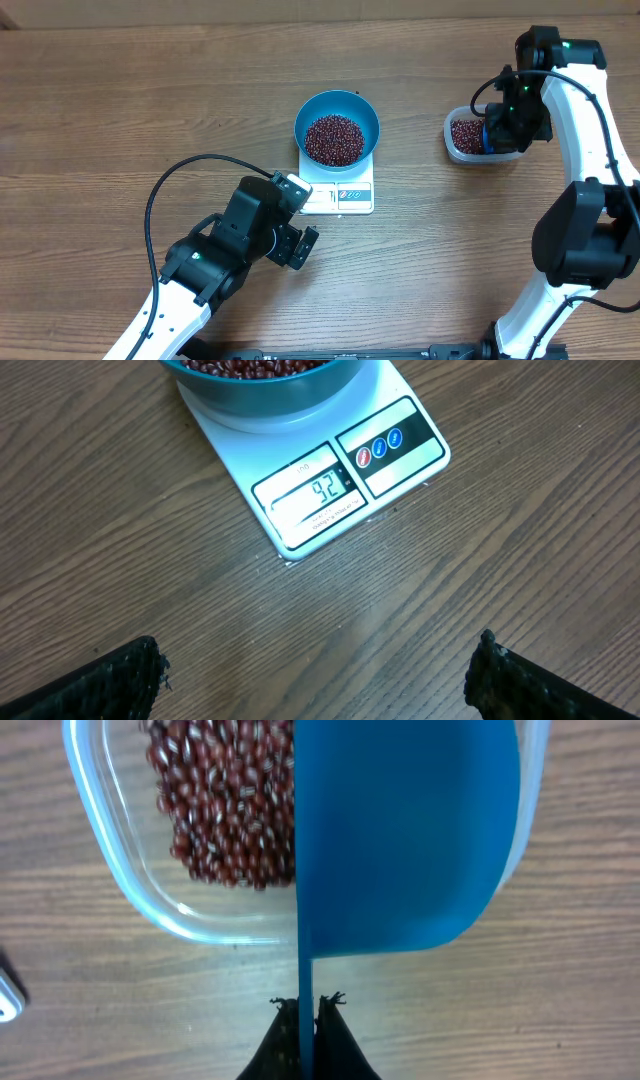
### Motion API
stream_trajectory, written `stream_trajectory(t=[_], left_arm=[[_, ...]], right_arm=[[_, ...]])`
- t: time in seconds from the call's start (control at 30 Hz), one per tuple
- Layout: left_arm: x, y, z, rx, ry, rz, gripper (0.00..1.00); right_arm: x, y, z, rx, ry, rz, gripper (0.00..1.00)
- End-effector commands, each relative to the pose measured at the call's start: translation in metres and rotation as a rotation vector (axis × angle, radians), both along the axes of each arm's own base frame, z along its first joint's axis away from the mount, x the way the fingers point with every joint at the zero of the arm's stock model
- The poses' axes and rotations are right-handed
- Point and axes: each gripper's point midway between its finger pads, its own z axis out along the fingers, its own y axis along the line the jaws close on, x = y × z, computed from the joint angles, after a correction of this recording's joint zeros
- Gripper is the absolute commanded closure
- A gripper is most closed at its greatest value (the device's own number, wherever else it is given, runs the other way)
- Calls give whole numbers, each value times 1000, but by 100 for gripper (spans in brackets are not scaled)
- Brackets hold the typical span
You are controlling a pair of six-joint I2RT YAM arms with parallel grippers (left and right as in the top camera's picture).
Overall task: Scoop item into bowl and weigh 150g on scale
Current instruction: 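Dip the blue scoop into the bean tub with the right gripper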
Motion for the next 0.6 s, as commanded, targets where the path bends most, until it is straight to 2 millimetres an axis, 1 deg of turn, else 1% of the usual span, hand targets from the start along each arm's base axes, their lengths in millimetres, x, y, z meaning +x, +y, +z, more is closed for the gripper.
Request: stream_trajectory(t=[0.0,0.17,0.33,0.47,0.57], left_arm=[[0,0,-3,14,-1,-10,0],[0,0,-3,14,-1,-10,0],[0,0,-3,14,-1,-10,0],[0,0,-3,14,-1,-10,0],[0,0,-3,14,-1,-10,0]], right_arm=[[9,-7,1,-47,-37,-17,96],[11,-11,-7,-73,-43,-17,96],[9,-13,-10,-83,-34,-17,96],[6,-13,-13,-82,-19,-17,96],[2,-12,-20,-80,-6,-20,96]])
